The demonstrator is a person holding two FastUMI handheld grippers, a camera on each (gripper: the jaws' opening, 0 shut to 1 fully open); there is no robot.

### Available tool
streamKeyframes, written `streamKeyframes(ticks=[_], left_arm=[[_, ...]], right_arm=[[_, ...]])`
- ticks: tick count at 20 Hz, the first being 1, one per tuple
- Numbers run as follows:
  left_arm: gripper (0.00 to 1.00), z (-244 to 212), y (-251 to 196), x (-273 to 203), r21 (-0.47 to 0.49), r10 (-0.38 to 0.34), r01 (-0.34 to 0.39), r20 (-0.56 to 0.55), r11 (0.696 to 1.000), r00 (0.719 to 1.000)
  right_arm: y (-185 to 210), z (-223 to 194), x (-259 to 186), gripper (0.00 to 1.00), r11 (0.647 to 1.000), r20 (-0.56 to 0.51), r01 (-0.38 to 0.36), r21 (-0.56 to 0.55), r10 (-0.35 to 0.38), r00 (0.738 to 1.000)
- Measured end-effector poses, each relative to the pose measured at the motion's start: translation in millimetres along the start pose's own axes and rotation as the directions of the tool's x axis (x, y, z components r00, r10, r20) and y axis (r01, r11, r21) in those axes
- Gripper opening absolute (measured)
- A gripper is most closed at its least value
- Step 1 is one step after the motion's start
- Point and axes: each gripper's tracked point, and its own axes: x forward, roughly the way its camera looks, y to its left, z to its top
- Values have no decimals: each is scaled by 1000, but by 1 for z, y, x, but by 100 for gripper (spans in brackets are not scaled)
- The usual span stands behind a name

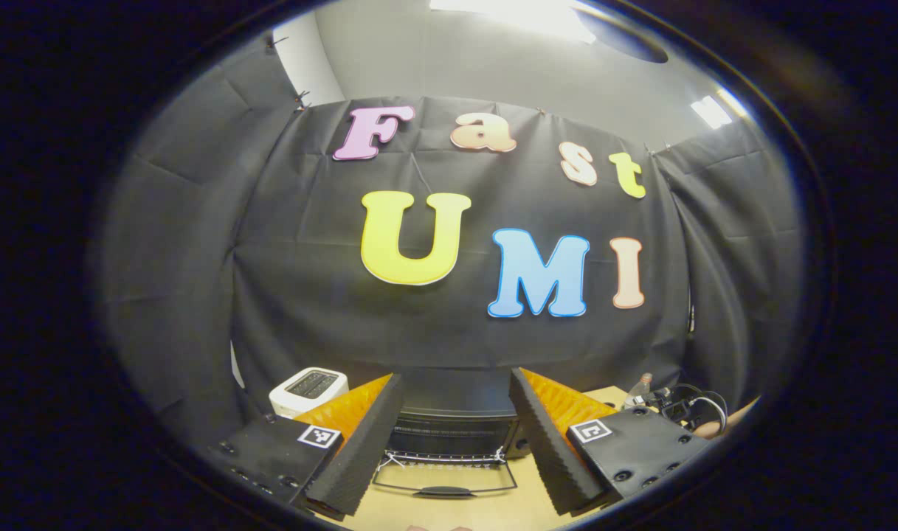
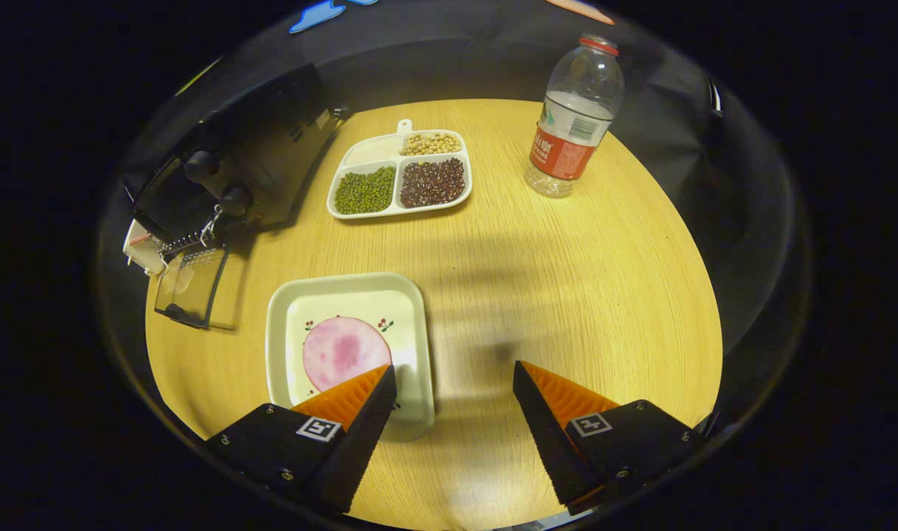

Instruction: Open the electric oven with the left hand, put the food in, and close the electric oven.

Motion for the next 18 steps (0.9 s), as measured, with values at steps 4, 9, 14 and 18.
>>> streamKeyframes(ticks=[4, 9, 14, 18], left_arm=[[100, -7, 2, -5, 19, -6, 6, -26, 1000, 1000], [97, -13, -7, -4, -2, -3, 3, -37, 1000, 999], [91, -11, -28, -7, 12, -10, 11, -36, 1000, 999], [100, -8, -33, -13, 11, 11, -11, -37, 1000, 999]], right_arm=[[2, 0, 17, 95, 1000, -27, -17, 13, 17, 999], [18, -2, 21, 47, 997, -34, -66, -41, 64, 997], [14, -3, 11, 1, 991, -77, -122, -59, 118, 990], [16, -18, 7, 1, 950, -127, -288, 120, 302, 945]])
